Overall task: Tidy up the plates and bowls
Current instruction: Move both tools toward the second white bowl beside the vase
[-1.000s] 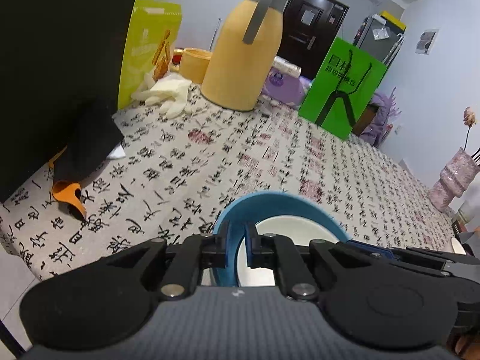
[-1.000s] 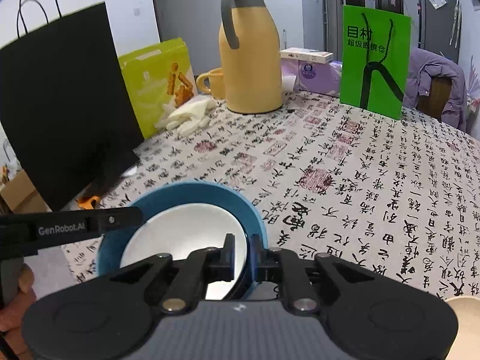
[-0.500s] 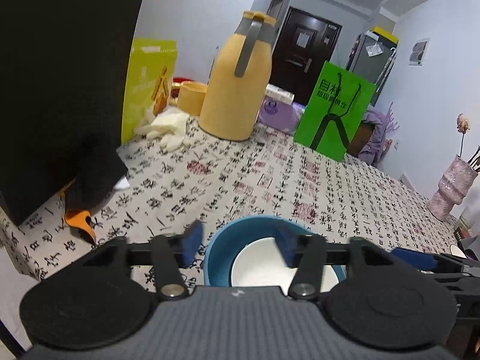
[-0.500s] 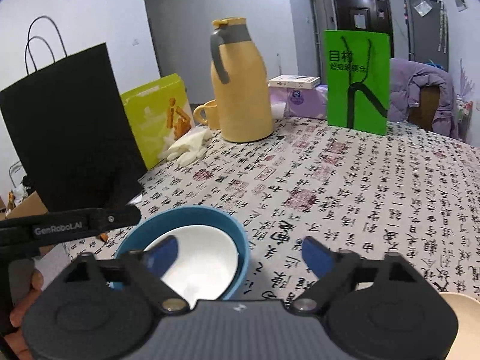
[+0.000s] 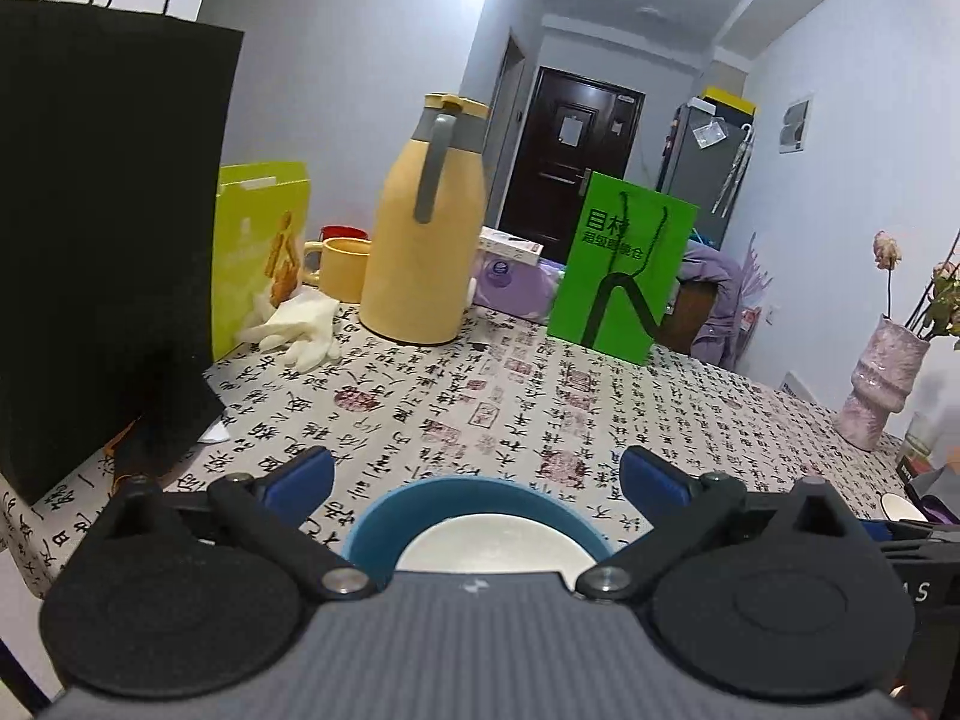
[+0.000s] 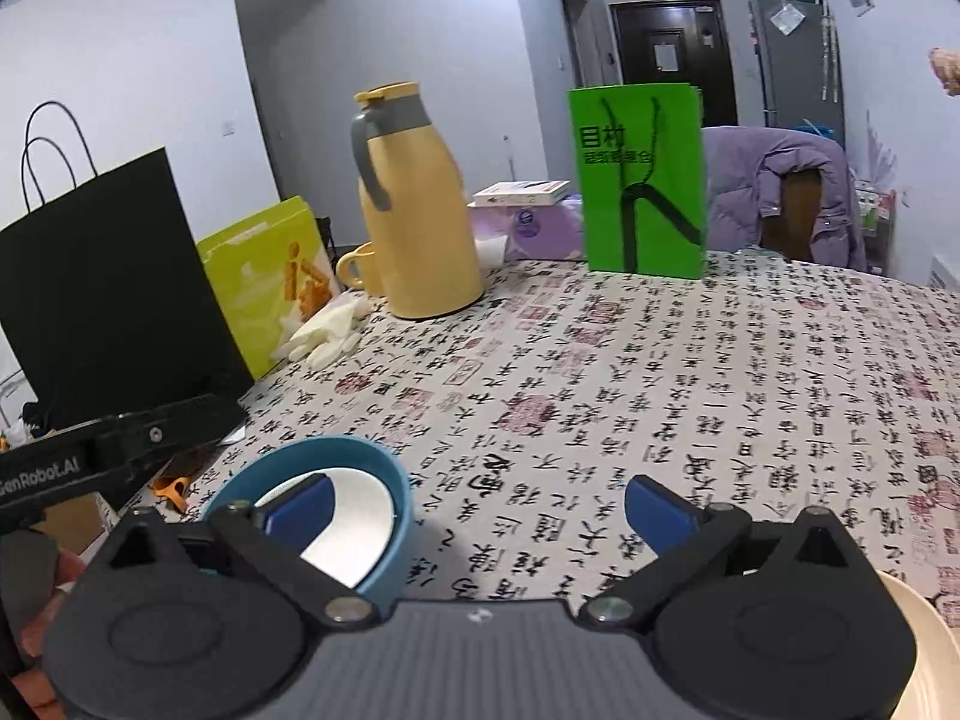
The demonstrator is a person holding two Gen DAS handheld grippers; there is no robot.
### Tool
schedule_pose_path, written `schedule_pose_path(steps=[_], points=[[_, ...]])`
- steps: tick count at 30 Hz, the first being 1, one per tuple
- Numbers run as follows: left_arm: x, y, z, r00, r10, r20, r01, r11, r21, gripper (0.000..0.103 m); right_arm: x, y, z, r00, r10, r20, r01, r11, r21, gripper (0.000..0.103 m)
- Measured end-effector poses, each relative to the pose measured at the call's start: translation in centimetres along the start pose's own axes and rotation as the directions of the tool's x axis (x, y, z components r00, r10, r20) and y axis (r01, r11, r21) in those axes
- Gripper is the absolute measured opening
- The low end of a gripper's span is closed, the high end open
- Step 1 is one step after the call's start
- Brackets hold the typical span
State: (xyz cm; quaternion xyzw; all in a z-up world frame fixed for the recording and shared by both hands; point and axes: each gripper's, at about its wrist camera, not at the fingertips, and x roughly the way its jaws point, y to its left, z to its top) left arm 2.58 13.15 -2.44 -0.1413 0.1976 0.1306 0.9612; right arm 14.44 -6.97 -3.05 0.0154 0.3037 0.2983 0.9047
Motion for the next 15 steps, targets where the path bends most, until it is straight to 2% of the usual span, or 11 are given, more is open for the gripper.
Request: schedule_pose_path(steps=[15], points=[[0.2,-4.3,-0.5,0.999,-0.047,0.004,0.047,0.999,0.027,0.103,-3.1,-4.5,-0.6,0.998,-0.048,0.044,0.046,0.998,0.049,0.103]])
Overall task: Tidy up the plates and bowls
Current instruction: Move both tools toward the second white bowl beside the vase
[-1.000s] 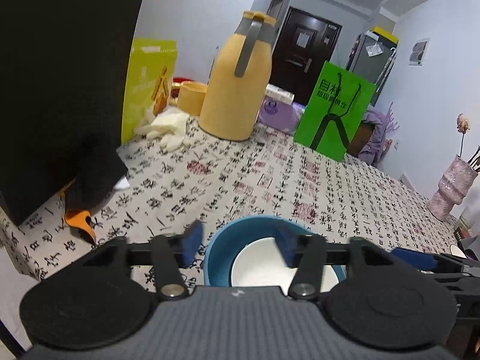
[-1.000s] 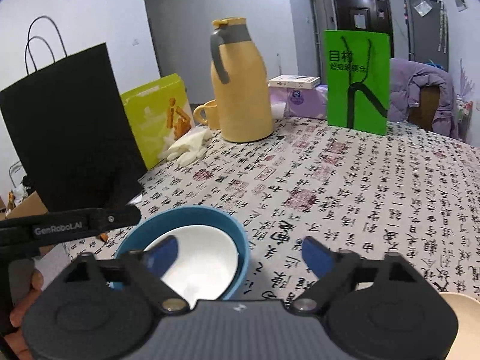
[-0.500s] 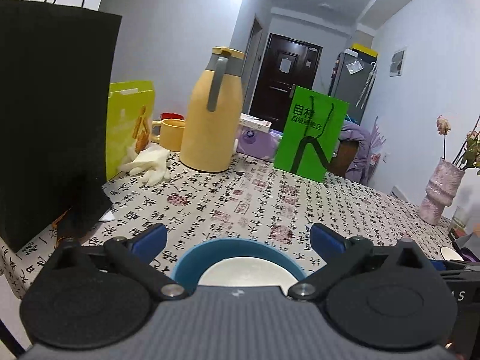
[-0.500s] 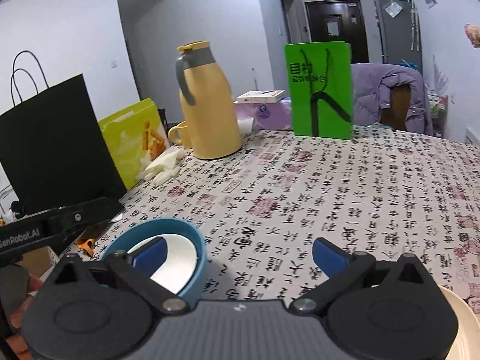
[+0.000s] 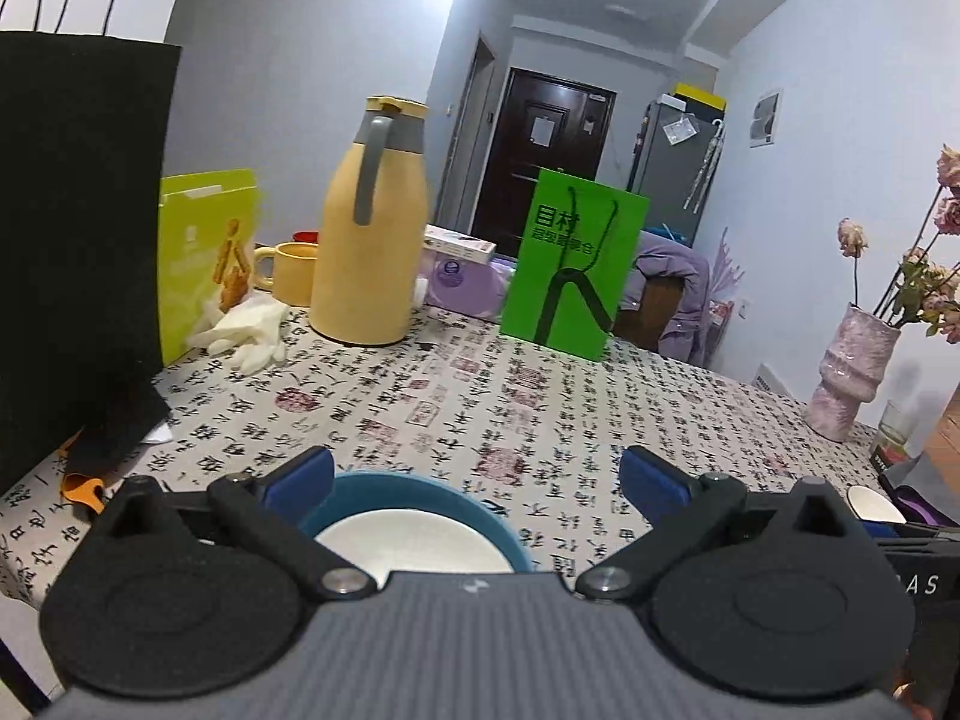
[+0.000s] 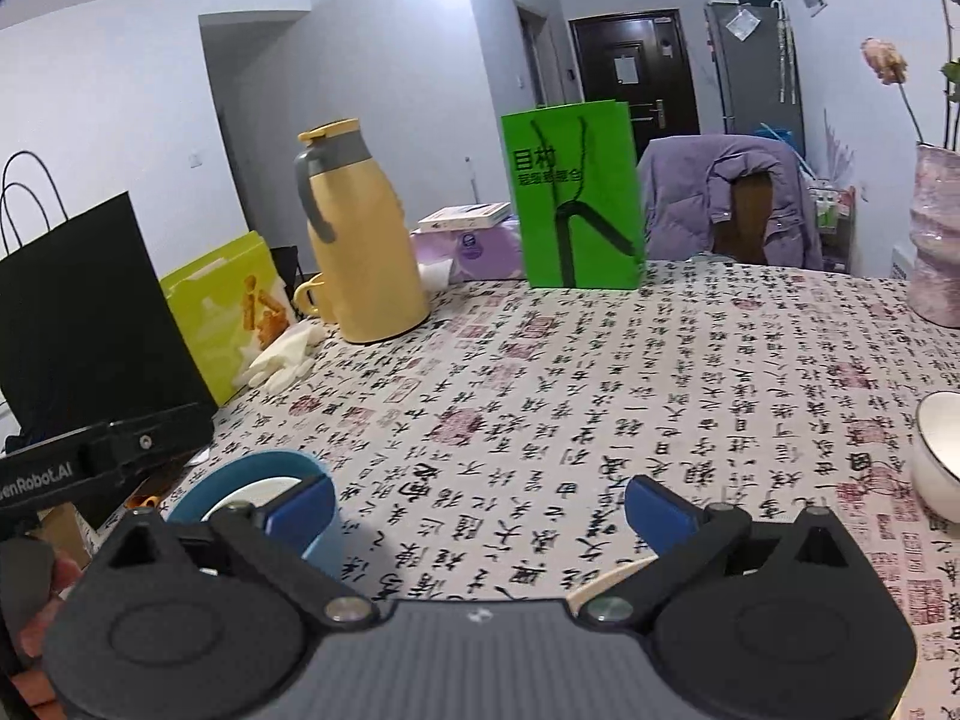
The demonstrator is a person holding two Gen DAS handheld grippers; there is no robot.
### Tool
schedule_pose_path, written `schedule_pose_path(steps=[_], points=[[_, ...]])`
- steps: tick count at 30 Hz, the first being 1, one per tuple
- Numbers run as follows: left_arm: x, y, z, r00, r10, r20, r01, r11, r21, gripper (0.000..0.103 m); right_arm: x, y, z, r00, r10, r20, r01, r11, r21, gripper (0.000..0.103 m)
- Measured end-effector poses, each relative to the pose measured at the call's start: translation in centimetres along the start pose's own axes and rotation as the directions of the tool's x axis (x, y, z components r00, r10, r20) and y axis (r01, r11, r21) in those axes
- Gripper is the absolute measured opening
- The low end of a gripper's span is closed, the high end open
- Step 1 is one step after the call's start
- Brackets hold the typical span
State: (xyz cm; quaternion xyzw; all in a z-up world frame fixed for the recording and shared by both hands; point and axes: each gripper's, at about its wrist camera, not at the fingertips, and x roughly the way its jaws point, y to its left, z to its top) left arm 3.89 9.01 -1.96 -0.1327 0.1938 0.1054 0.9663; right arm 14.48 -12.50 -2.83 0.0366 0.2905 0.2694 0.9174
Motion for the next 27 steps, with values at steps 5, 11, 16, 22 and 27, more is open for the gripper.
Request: schedule_pose_path(steps=[5,11,16,22,27], points=[[0.1,-1.4,-0.1,1.000,-0.017,0.004,0.017,1.000,0.006,0.103,-0.8,-1.5,0.1,1.000,-0.011,0.014,0.011,1.000,0.012,0.103],[0.3,-3.3,-0.2,1.000,-0.017,0.003,0.016,0.999,0.033,0.103,-1.8,-3.3,0.1,0.999,-0.017,0.030,0.017,0.999,0.027,0.103],[0.8,-4.9,-0.3,0.999,-0.035,-0.011,0.035,0.998,0.043,0.103,-2.5,-5.0,0.0,0.999,-0.026,0.040,0.024,0.999,0.044,0.103],[1.8,-7.1,-0.4,0.997,-0.065,-0.041,0.067,0.997,0.047,0.103,-3.4,-7.1,0.0,0.998,-0.044,0.052,0.041,0.997,0.062,0.103],[2.5,-9.1,-0.4,0.994,-0.092,-0.056,0.095,0.994,0.050,0.103,-4.2,-9.1,0.2,0.996,-0.064,0.063,0.059,0.995,0.078,0.103]])
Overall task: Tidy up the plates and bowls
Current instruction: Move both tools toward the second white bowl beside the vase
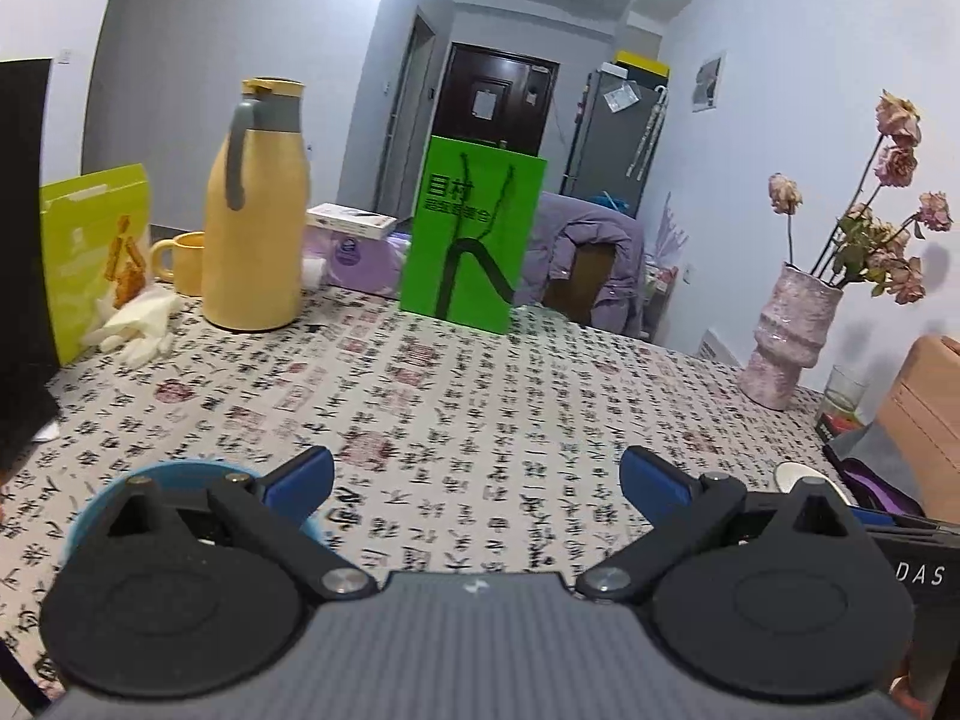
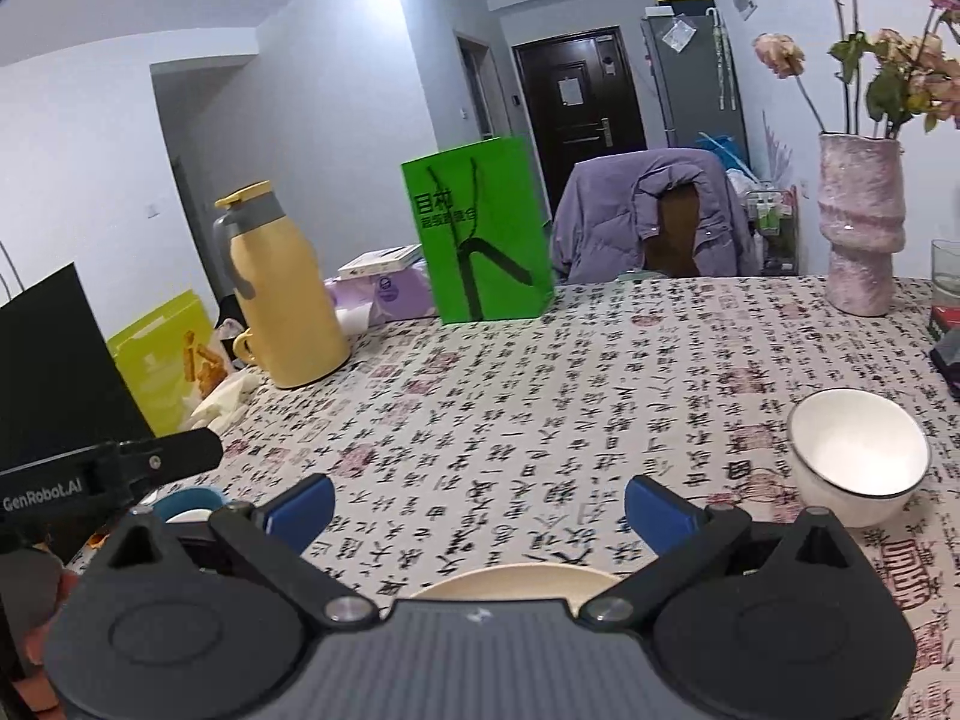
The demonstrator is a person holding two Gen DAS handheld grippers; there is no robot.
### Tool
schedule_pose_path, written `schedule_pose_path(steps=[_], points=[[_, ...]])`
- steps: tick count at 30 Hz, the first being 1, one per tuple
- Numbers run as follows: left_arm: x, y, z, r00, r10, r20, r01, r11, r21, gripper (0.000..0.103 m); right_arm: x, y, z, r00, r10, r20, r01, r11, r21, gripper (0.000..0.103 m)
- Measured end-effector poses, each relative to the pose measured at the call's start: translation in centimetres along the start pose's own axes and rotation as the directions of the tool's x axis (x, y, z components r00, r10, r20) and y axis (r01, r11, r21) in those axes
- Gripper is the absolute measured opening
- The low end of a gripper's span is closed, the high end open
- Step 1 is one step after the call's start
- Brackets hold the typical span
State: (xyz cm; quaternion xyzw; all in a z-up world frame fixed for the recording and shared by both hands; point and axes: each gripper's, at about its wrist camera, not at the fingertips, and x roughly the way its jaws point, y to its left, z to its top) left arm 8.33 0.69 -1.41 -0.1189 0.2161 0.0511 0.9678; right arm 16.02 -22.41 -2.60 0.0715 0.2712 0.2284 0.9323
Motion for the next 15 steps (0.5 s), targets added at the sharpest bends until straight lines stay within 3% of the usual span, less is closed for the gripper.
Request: schedule_pose_path(steps=[15], points=[[2.0,-5.7,-0.2,0.998,-0.052,-0.024,0.053,0.998,0.043,0.103,-1.8,-5.5,0.5,0.998,-0.041,0.037,0.039,0.999,0.034,0.103]])
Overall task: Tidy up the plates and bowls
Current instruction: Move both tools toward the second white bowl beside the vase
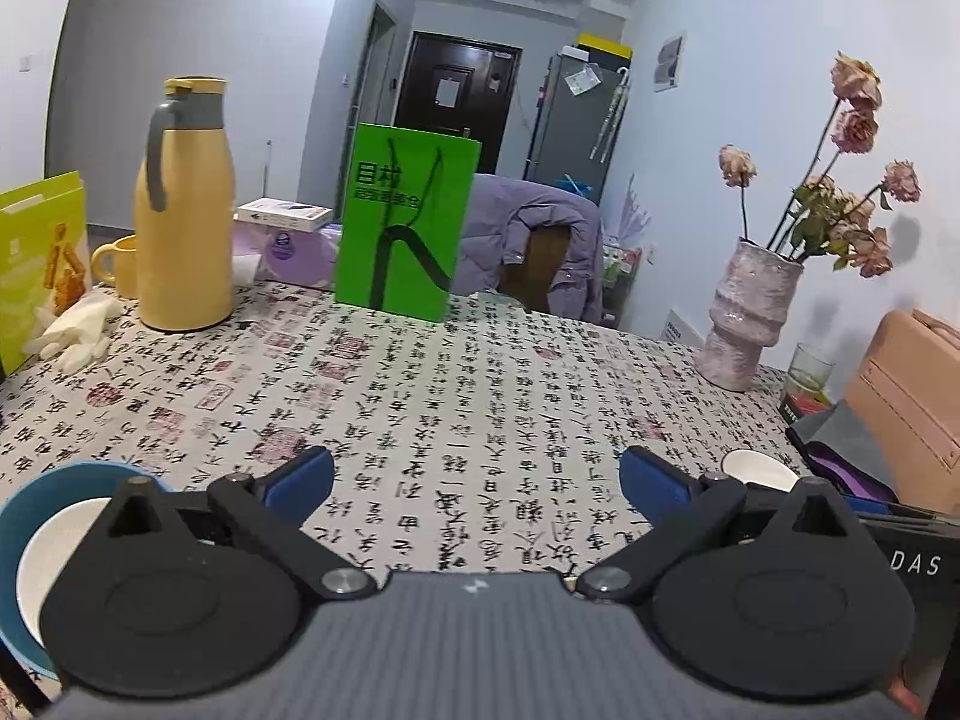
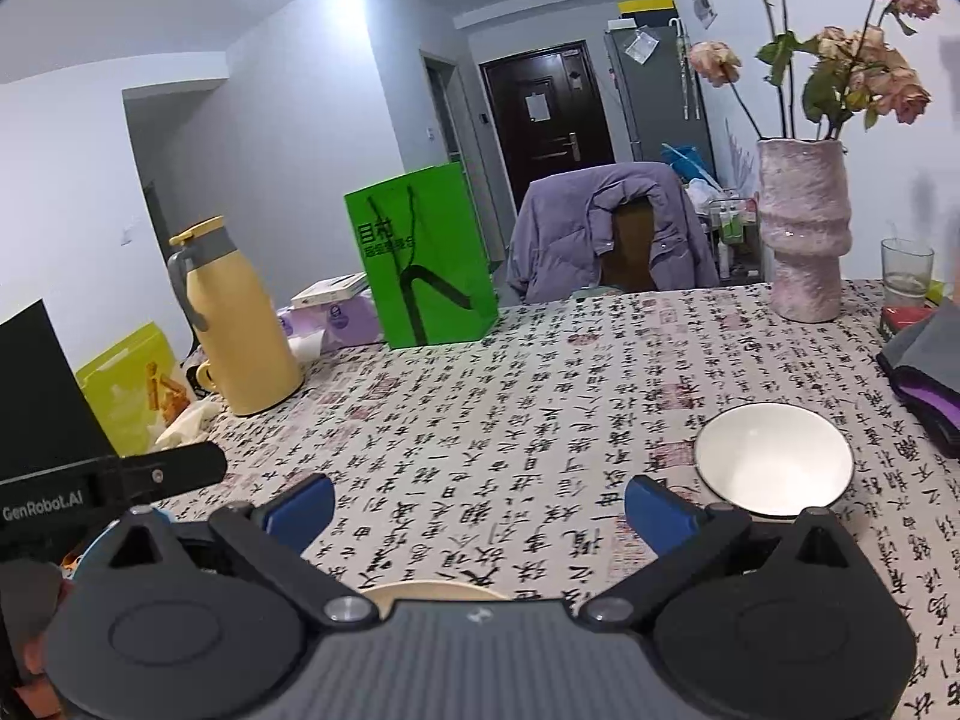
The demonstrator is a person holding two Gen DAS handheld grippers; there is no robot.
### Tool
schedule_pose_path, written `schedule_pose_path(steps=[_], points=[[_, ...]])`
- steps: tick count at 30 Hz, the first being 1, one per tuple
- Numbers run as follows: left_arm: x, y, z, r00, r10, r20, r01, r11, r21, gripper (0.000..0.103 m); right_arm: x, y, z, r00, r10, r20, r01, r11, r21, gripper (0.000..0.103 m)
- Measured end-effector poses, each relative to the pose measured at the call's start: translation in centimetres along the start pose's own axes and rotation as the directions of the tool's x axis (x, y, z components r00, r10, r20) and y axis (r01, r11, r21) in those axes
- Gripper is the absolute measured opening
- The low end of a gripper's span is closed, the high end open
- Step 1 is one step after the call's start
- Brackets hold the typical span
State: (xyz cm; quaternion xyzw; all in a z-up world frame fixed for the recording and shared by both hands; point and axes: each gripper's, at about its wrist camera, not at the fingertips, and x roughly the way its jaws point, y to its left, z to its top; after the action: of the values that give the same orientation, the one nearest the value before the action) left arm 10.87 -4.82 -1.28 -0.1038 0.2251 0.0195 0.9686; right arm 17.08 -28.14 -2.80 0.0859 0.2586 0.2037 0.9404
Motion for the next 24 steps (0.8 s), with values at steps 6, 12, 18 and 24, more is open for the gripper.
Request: schedule_pose_path(steps=[6,12,18,24], points=[[0.6,-1.7,0.2,1.000,-0.017,0.003,0.017,1.000,0.014,0.103,-0.4,-1.6,0.3,1.000,-0.020,0.012,0.020,1.000,0.003,0.103],[1.6,-3.2,0.3,1.000,-0.023,0.002,0.023,1.000,0.017,0.103,-0.7,-3.0,0.7,0.999,-0.047,0.022,0.047,0.999,-0.002,0.103],[2.4,-4.3,0.4,1.000,-0.026,0.000,0.026,0.999,0.024,0.103,-0.9,-4.4,1.1,0.997,-0.067,0.038,0.067,0.998,0.000,0.103],[3.6,-5.8,0.5,1.000,-0.018,-0.014,0.019,0.999,0.041,0.103,-1.1,-6.0,1.6,0.995,-0.086,0.053,0.086,0.996,0.000,0.103]])
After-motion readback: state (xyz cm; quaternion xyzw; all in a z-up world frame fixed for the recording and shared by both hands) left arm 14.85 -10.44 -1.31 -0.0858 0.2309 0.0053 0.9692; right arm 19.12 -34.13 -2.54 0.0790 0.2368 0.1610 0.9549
